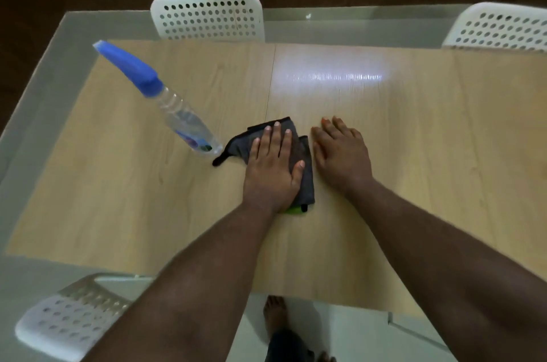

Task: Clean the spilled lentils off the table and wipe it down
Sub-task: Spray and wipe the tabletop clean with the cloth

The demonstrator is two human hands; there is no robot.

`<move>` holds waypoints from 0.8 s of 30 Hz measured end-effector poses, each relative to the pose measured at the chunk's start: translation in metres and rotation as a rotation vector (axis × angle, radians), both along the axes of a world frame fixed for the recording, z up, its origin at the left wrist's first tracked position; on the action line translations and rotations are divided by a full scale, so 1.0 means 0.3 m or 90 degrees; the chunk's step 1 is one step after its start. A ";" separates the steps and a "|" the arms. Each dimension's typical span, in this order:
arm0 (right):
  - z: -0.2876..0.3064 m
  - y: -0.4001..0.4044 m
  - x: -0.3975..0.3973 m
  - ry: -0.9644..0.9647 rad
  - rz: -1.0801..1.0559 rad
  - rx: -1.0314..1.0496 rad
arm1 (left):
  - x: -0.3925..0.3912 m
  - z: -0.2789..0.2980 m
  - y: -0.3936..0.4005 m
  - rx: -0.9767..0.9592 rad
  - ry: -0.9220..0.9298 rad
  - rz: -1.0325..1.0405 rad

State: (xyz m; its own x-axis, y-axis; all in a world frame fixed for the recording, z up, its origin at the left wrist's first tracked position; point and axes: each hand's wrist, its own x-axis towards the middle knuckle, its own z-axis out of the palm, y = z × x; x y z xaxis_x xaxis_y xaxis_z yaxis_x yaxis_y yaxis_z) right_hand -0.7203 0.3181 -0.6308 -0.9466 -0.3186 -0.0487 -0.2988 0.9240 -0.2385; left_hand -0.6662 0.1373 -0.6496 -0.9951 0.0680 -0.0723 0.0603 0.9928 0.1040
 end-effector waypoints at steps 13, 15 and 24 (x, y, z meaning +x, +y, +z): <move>-0.047 0.030 -0.272 0.033 -0.090 -0.050 | -0.543 0.024 -0.016 0.009 0.004 0.025; -0.051 0.026 -0.271 0.028 -0.099 -0.054 | -0.656 0.027 -0.021 -0.001 0.003 0.029; -0.064 0.032 -0.283 0.014 -0.123 -0.063 | -0.803 0.049 0.023 -0.004 -0.009 -0.055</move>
State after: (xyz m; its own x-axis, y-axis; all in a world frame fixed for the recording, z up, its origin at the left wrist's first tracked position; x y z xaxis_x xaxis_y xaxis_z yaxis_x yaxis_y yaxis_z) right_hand -0.8051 0.3276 -0.6501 -0.9910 -0.1337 -0.0041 -0.1251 0.9370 -0.3262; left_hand -0.9073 0.1443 -0.6349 -0.9843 0.1537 -0.0866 0.1449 0.9844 0.0999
